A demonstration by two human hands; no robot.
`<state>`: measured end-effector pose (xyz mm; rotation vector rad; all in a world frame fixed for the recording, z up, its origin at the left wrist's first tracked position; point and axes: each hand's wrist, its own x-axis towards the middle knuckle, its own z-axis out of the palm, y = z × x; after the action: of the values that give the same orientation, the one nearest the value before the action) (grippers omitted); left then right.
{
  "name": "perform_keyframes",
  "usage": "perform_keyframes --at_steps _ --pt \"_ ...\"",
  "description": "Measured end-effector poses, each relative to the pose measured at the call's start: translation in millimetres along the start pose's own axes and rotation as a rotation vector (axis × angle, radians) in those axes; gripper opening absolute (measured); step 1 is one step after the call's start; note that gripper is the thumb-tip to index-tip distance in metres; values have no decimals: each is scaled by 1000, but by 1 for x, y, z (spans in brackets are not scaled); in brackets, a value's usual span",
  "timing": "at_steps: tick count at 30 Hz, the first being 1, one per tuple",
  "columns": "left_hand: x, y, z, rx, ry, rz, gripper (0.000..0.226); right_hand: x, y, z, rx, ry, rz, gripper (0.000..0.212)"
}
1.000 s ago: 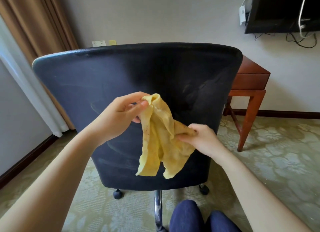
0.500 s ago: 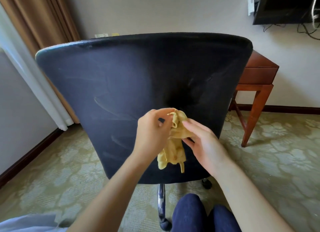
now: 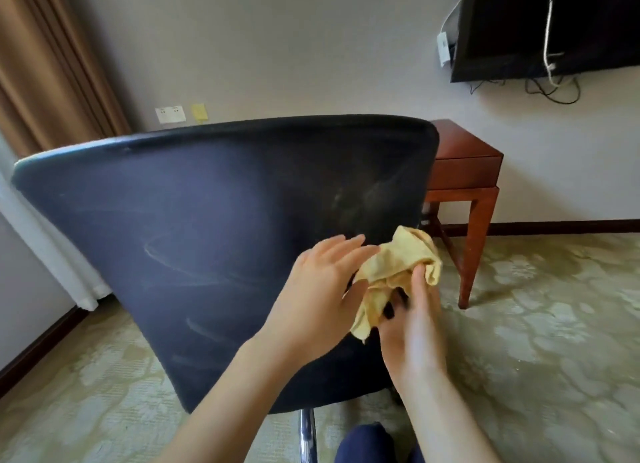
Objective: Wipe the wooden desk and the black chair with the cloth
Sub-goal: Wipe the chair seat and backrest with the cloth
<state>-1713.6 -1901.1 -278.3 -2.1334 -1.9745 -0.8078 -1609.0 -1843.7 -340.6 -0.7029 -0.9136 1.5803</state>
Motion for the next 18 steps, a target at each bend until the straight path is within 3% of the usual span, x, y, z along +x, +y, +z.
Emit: perform_keyframes --at_steps 5,11,14,18 --pt "27 -22 -18 519 321 107 67 45 -42 21 -192 195 -530 25" --pt "48 -45 -31 724 335 58 101 111 -45 41 -762 167 -1318 28" --pt "52 -58 -31 755 328 85 109 131 -23 35 -881 89 -1509 19" --pt "57 -65 -30 772 347 92 111 137 17 22 -998 -107 -1632 12"
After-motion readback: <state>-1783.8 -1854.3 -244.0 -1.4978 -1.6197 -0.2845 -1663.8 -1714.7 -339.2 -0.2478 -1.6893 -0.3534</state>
